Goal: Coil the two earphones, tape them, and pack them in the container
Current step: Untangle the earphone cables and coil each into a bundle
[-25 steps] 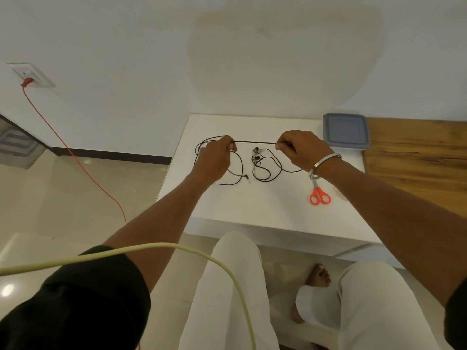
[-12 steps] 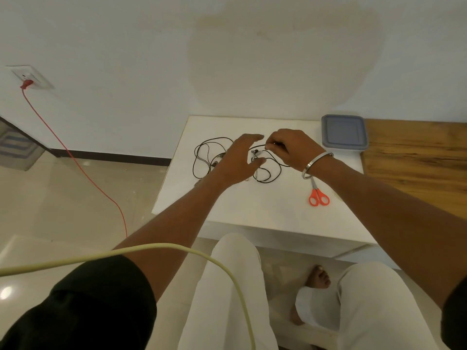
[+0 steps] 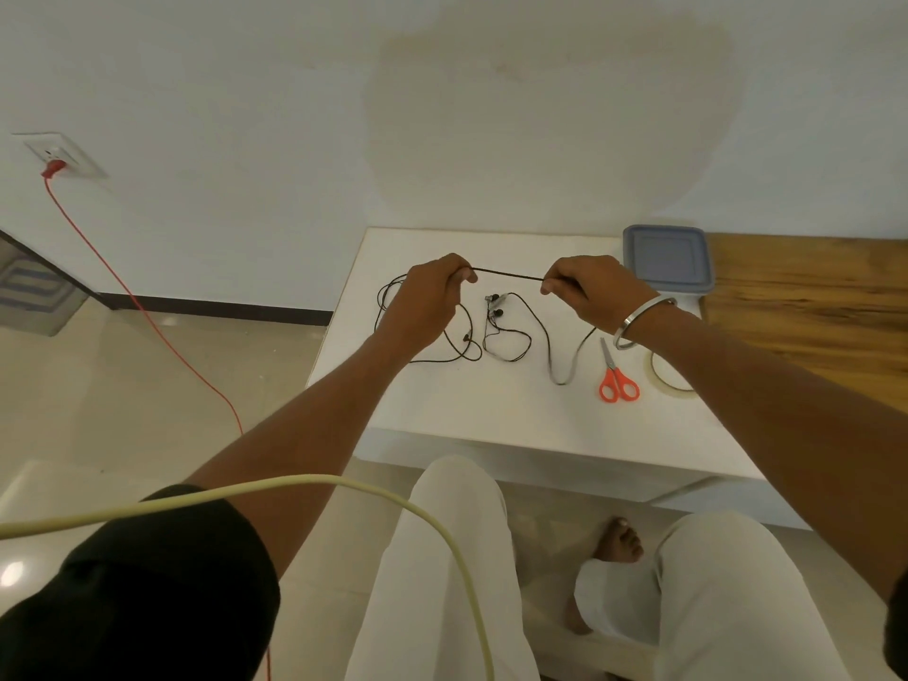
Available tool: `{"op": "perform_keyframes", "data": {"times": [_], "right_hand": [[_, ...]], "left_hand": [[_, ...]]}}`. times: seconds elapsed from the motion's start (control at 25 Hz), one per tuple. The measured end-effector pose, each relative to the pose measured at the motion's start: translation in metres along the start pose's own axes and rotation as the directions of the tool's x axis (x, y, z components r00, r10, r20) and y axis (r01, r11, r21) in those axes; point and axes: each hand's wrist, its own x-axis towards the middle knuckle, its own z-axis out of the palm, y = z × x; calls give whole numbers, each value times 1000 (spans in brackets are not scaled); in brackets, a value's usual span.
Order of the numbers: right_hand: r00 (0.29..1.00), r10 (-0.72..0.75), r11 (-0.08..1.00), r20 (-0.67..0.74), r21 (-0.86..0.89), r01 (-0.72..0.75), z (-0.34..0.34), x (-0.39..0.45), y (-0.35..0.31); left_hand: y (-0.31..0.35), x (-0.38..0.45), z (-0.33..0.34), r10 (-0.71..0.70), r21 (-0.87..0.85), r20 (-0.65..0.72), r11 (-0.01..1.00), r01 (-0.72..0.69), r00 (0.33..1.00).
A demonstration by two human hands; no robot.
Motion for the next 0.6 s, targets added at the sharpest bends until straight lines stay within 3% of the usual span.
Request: {"op": "perform_keyframes", "data": {"times": [0.24,0.32,0.48,0.6], "right_hand": [[1000,-3,1000,-23,-17,2,-2,2,-1],[1000,-26,999,-11,-28,26,1,5,-9],[998,-59,997,1,-46,59,7,13,-22],[998,-58,996,10,-64,58,5,15,-25]], "left_hand": [[-26,-8,-2,-174,161,-84,969,186,981],[-18,-11,6,-98,209,-73,971,112,992],[15,-7,23,115,88,89,989,-123,989],[29,0,26,150,43,149,987,-158,977]]}}
